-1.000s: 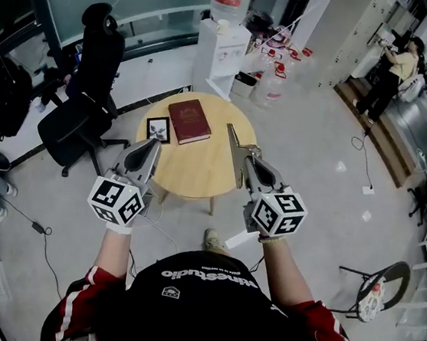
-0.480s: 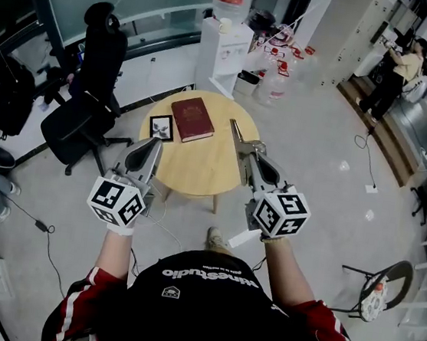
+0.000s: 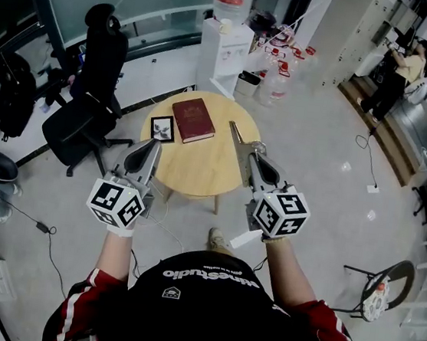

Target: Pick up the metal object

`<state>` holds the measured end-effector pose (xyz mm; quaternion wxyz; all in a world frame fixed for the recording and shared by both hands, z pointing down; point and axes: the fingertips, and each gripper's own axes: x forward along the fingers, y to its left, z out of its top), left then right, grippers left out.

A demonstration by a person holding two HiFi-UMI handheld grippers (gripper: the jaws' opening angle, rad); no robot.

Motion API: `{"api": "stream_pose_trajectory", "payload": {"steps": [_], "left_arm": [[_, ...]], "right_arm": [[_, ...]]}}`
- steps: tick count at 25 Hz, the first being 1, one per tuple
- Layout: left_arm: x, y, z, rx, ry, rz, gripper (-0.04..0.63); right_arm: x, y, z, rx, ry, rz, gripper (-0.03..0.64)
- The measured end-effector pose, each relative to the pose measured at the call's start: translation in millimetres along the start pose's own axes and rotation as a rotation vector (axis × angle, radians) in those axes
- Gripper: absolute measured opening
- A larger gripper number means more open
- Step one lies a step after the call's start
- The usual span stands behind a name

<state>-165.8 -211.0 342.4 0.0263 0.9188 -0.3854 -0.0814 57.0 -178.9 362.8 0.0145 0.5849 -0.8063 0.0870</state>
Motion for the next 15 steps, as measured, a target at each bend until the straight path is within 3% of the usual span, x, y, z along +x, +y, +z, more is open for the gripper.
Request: {"api": "stream_pose_trajectory", "payload": {"steps": [15], "left_arm": [[1.8,-5.5,-1.6,-0.005,-0.001,-0.008,0.017]], "right_arm": [[-5.7,-1.6,6.0,-0.017,-0.01,-0.003,0.041]]}}
